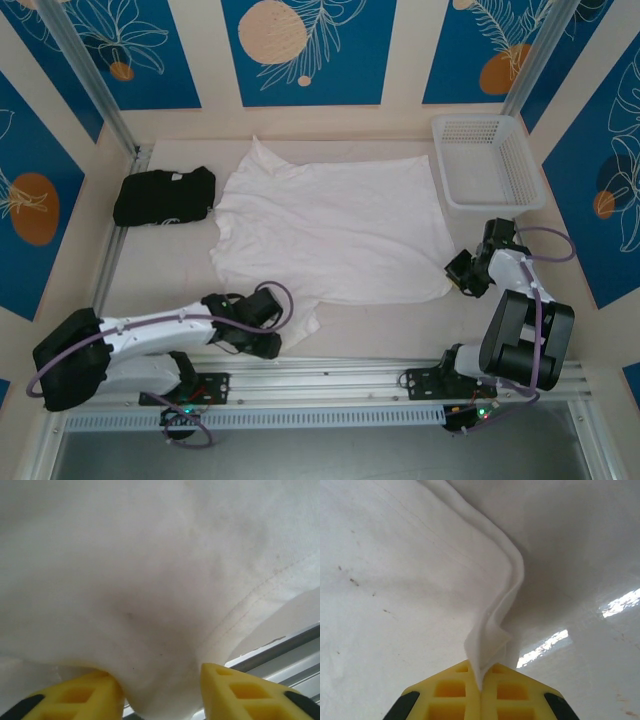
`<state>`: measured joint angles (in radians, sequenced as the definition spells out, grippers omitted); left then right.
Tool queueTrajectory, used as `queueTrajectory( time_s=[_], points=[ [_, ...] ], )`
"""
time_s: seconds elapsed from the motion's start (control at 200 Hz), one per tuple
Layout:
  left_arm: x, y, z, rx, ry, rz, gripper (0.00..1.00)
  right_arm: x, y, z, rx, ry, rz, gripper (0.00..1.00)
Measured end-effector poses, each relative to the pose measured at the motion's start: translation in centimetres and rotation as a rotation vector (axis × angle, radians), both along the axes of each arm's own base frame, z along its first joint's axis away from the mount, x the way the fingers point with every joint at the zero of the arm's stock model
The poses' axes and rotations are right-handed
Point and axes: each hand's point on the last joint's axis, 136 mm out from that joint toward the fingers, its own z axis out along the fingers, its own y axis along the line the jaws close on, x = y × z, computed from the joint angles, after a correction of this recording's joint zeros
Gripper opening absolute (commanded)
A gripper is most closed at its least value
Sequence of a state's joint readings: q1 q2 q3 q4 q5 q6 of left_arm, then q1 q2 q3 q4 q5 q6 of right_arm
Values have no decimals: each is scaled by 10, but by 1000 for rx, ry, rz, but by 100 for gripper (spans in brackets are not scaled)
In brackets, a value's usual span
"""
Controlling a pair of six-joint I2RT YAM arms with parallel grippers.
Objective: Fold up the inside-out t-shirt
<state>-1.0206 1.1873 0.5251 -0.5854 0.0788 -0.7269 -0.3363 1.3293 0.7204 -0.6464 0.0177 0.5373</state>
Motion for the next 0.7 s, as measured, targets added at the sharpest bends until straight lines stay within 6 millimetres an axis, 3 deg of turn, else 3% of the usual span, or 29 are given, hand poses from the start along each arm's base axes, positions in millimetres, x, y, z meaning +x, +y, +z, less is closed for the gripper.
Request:
queueTrajectory(
  time_s=[0.195, 0.375, 0.55, 0.7],
  points=[
    [1, 7, -2, 43, -15, 2, 5, 0, 0, 1, 5, -14, 0, 5],
    [4, 12, 14, 6, -51, 15, 0, -1, 1, 4, 8, -31, -4, 8],
    [27, 18, 54, -118, -105, 118, 0, 3, 0, 14, 3, -74, -1, 9],
    [67, 23, 106, -236, -184, 215, 0, 19, -1, 34, -12, -136, 15, 10]
  ],
)
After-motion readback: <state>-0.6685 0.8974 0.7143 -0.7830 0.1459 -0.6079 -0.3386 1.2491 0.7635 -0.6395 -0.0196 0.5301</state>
